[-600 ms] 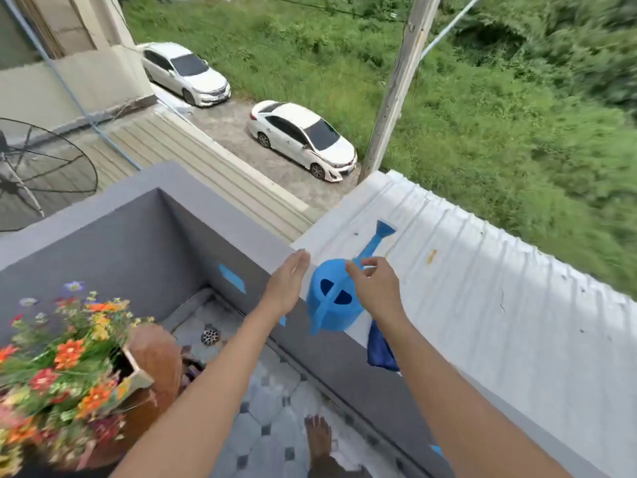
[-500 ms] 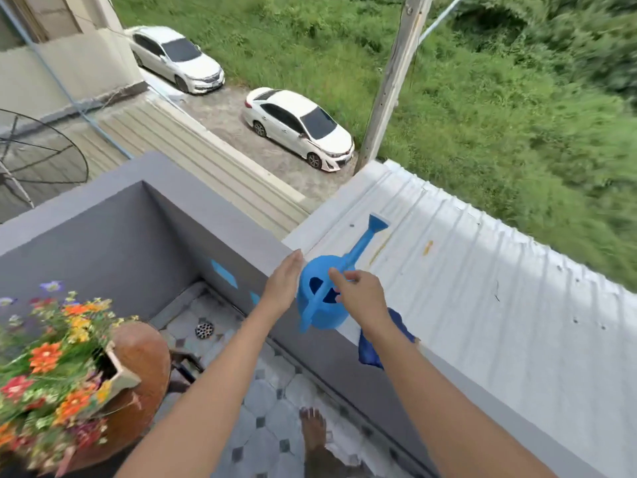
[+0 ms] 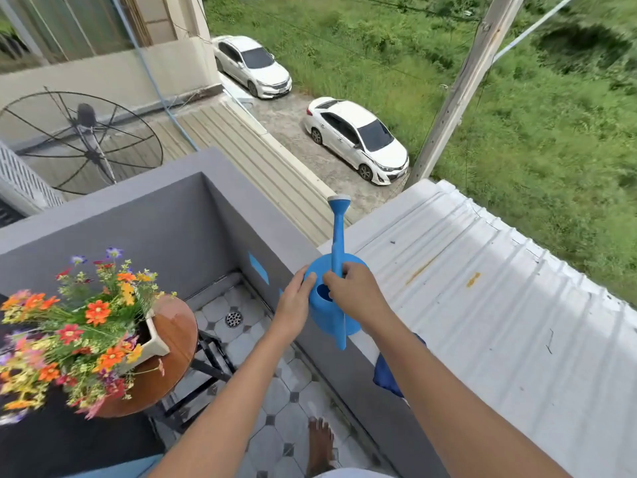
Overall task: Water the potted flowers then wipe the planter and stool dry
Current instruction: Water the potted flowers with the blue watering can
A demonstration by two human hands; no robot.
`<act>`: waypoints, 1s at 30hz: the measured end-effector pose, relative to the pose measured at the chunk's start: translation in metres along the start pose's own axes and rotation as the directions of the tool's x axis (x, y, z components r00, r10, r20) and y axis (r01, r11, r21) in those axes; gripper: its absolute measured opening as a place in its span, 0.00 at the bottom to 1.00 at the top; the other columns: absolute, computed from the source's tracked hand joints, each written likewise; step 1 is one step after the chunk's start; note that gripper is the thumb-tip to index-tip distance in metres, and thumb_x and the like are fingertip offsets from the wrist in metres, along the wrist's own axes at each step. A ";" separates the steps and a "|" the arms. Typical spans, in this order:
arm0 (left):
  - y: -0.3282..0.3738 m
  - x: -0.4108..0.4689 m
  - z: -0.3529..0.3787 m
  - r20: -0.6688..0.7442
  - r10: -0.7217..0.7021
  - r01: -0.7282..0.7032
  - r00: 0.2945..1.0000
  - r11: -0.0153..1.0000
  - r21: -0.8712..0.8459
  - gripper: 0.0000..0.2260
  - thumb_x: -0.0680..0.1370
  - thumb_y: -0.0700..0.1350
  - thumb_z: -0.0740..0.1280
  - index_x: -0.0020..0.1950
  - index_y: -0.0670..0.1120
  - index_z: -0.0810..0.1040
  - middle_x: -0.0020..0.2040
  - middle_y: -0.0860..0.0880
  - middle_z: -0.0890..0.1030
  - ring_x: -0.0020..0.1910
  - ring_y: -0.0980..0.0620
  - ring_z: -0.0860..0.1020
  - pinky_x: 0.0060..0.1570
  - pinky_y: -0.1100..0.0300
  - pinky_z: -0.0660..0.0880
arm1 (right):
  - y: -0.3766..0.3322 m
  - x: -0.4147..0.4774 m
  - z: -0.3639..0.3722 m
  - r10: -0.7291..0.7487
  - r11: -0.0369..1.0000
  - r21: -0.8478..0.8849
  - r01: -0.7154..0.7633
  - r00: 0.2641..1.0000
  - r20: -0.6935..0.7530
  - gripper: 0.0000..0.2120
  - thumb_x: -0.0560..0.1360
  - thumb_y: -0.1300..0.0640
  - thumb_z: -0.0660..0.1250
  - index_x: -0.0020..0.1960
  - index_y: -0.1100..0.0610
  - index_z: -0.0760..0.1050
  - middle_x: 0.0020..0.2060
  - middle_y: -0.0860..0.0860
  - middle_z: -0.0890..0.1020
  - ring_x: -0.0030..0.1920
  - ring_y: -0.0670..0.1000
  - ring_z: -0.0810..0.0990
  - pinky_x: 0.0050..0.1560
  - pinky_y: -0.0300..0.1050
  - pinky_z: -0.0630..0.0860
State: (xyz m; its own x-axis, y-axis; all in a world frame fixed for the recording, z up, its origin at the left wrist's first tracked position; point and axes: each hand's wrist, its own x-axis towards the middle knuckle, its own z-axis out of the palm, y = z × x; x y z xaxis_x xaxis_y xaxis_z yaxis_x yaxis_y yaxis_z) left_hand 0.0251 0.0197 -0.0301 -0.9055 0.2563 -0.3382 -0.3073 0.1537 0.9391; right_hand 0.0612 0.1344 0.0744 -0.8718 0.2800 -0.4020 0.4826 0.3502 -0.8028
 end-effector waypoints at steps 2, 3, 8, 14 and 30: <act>0.010 -0.018 -0.017 -0.045 0.044 -0.046 0.998 0.998 -0.042 0.21 0.78 0.64 0.57 0.67 0.59 0.74 0.62 0.57 0.81 0.64 0.55 0.77 0.66 0.48 0.70 | -0.019 -0.007 0.007 -0.059 0.994 -0.092 0.065 0.996 0.064 0.10 0.74 0.55 0.64 0.38 0.58 0.66 0.33 0.53 0.72 0.33 0.51 0.71 0.35 0.44 0.68; 0.014 -0.026 -0.026 -0.071 0.061 -0.066 0.996 0.996 -0.065 0.20 0.78 0.63 0.57 0.67 0.58 0.75 0.60 0.56 0.82 0.62 0.54 0.78 0.64 0.48 0.72 | -0.029 -0.012 0.011 -0.092 0.985 -0.135 0.105 0.991 0.100 0.10 0.74 0.55 0.64 0.38 0.58 0.66 0.32 0.53 0.72 0.33 0.51 0.70 0.34 0.44 0.67; 0.022 -0.070 -0.071 -0.260 0.078 -0.115 0.962 0.985 -0.130 0.18 0.78 0.62 0.59 0.64 0.58 0.76 0.56 0.52 0.83 0.56 0.50 0.80 0.54 0.49 0.76 | -0.066 -0.038 0.042 -0.214 0.925 -0.265 0.273 0.950 0.229 0.13 0.76 0.52 0.65 0.38 0.58 0.67 0.30 0.51 0.72 0.30 0.51 0.70 0.32 0.44 0.69; 0.019 -0.125 -0.122 -0.472 0.051 -0.115 0.880 0.987 -0.108 0.19 0.78 0.60 0.58 0.66 0.55 0.72 0.55 0.52 0.81 0.53 0.52 0.80 0.49 0.51 0.77 | -0.099 -0.079 0.098 -0.339 0.781 -0.427 0.455 0.884 0.321 0.14 0.80 0.51 0.62 0.40 0.59 0.67 0.35 0.52 0.73 0.34 0.54 0.72 0.32 0.45 0.67; 0.005 -0.229 -0.200 -0.725 -0.066 -0.051 0.686 0.989 -0.139 0.18 0.81 0.55 0.55 0.58 0.44 0.76 0.50 0.45 0.78 0.48 0.47 0.76 0.37 0.55 0.66 | -0.171 -0.162 0.207 -0.304 0.394 -0.680 0.618 0.786 0.539 0.11 0.83 0.56 0.58 0.51 0.61 0.76 0.33 0.52 0.66 0.28 0.49 0.66 0.25 0.42 0.60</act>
State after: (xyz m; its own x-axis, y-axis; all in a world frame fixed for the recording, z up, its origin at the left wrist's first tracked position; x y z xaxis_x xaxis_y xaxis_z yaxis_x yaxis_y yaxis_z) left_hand 0.1727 -0.2294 0.0645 -0.8127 -0.5262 -0.2504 -0.2983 0.0064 0.9545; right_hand 0.1027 -0.1554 0.1854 -0.8769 -0.3678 -0.3094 -0.2919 0.9190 -0.2652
